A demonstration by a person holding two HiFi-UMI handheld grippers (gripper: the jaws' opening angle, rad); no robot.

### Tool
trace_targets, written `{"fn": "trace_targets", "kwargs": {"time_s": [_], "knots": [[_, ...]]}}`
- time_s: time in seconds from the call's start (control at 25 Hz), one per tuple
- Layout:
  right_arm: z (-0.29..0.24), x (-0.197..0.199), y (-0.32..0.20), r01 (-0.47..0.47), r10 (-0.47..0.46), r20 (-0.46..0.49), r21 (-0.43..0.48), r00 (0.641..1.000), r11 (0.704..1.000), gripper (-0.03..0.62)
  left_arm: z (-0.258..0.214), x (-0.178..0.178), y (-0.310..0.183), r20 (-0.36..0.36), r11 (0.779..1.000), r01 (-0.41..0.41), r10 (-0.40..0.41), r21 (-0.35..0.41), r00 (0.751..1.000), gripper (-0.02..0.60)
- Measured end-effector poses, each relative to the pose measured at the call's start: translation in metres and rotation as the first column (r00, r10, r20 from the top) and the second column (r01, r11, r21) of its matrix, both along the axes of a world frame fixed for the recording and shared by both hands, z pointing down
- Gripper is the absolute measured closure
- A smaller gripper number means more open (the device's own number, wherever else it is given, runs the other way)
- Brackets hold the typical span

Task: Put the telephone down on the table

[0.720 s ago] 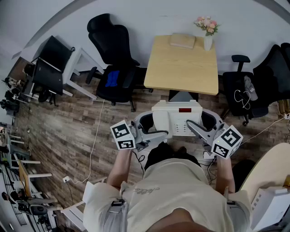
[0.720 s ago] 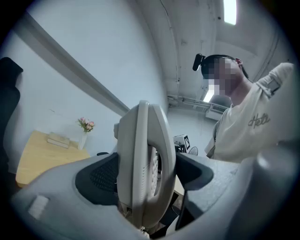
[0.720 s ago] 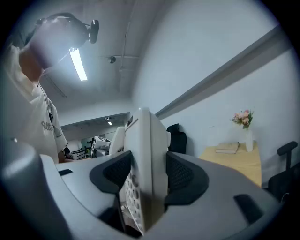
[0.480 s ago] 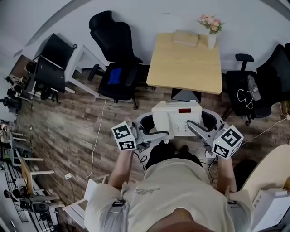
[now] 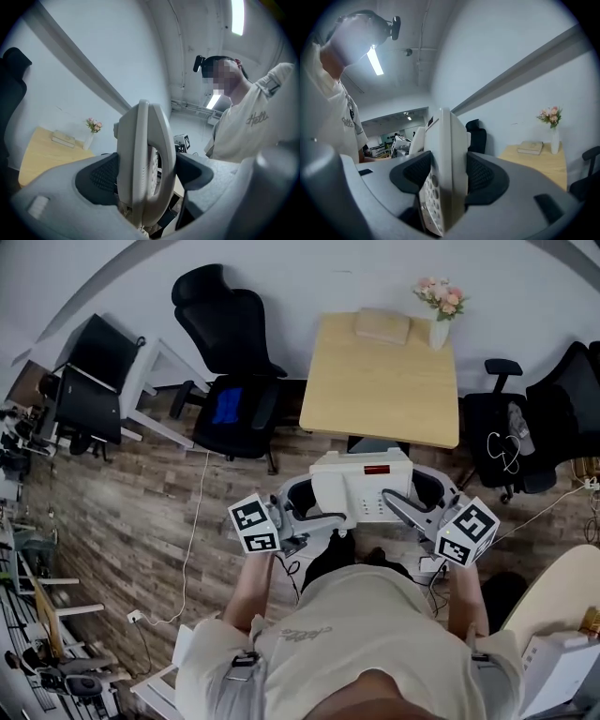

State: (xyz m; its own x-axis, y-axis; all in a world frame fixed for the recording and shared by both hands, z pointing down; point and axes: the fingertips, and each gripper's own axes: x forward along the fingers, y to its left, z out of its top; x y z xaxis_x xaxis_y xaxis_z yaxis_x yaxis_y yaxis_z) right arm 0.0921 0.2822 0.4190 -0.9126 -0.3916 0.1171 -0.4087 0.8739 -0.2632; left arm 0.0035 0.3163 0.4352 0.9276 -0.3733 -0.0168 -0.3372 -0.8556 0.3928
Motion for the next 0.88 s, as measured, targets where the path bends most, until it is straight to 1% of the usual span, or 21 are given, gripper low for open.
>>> {"fn": "trace_targets", "kwargs": {"time_s": [0.24,0.48,0.68,0.88], "knots": [[-0.014,-0.024,-0.040,-0.031,0.032,-0.037,0.023,0.999,0.999,0.364,-0.010,-0.025,-0.044,-0.036,0.999,-0.040,0.041,0.034,0.999,0.198],[-0.018,-0.039,-0.079,-0.095,0.097,-0.075,0.023,0.992,0.995,0.364,-0.010,-0.040,-0.089,-0.087,0.995,-0.103,0.104,0.015,0.991,0.198],[-0.011,-0.055,-0.106,-0.147,0.146,-0.083,-0.002,0.986,0.989,0.364,-0.004,-0.058,-0.120,-0.104,0.989,-0.150,0.149,-0.006,0.983,0.198],[-0.007,-0.080,-0.128,-0.166,0.164,-0.075,-0.027,0.984,0.986,0.364,-0.003,-0.084,-0.144,-0.106,0.986,-0.164,0.162,-0.015,0.981,0.198]]}}
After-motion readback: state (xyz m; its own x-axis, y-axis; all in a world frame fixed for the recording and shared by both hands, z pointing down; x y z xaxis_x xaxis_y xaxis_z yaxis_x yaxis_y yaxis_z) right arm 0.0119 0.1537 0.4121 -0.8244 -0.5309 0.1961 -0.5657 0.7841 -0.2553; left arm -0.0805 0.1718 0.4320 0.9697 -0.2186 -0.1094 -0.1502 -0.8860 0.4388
